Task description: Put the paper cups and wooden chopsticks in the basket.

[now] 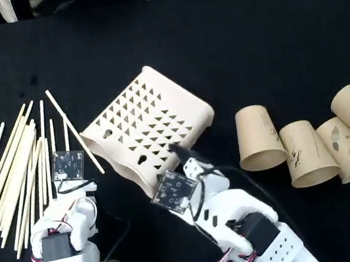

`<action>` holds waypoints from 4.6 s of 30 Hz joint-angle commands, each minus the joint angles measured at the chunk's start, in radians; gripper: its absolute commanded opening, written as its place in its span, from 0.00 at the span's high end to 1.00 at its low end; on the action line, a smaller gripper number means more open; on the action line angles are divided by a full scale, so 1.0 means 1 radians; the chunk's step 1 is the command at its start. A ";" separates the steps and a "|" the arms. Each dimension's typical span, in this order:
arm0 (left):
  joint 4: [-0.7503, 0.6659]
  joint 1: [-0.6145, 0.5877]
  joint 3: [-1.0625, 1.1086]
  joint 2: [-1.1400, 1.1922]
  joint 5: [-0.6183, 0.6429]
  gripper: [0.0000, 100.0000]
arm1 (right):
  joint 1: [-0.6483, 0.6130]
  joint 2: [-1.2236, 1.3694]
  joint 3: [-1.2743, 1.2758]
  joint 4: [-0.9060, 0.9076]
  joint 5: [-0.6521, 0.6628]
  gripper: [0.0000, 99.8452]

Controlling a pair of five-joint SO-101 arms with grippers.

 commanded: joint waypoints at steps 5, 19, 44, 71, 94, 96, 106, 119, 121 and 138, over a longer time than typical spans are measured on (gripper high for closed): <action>0.006 0.012 0.013 -0.009 0.008 0.97 | -0.037 0.028 -0.031 -0.103 0.003 0.69; 0.006 0.008 0.013 -0.009 0.008 0.97 | -0.092 0.957 -0.496 -0.066 0.026 0.69; 0.006 0.008 0.013 -0.009 0.008 0.97 | -0.221 0.969 -0.576 -0.117 -0.101 0.69; 0.006 0.008 0.013 -0.009 0.008 0.97 | 0.212 0.938 -0.401 -0.307 0.212 0.85; 0.006 0.008 0.013 -0.009 0.008 0.97 | 0.259 0.886 0.073 -1.134 0.210 0.92; 0.006 0.008 0.013 -0.009 0.008 0.97 | 0.262 0.881 0.062 -1.134 0.207 0.99; 0.006 0.008 0.013 -0.009 0.008 0.97 | 0.385 0.676 0.065 -1.099 0.075 0.99; 0.006 0.008 0.013 -0.009 0.008 0.97 | 0.364 0.064 -0.189 -0.327 -0.189 0.99; 0.006 0.008 0.013 -0.009 0.008 0.97 | 0.354 0.036 -0.208 -0.273 -0.215 0.99; 0.006 0.008 0.013 -0.009 0.008 0.97 | 0.367 0.918 -0.825 -0.253 -0.374 0.99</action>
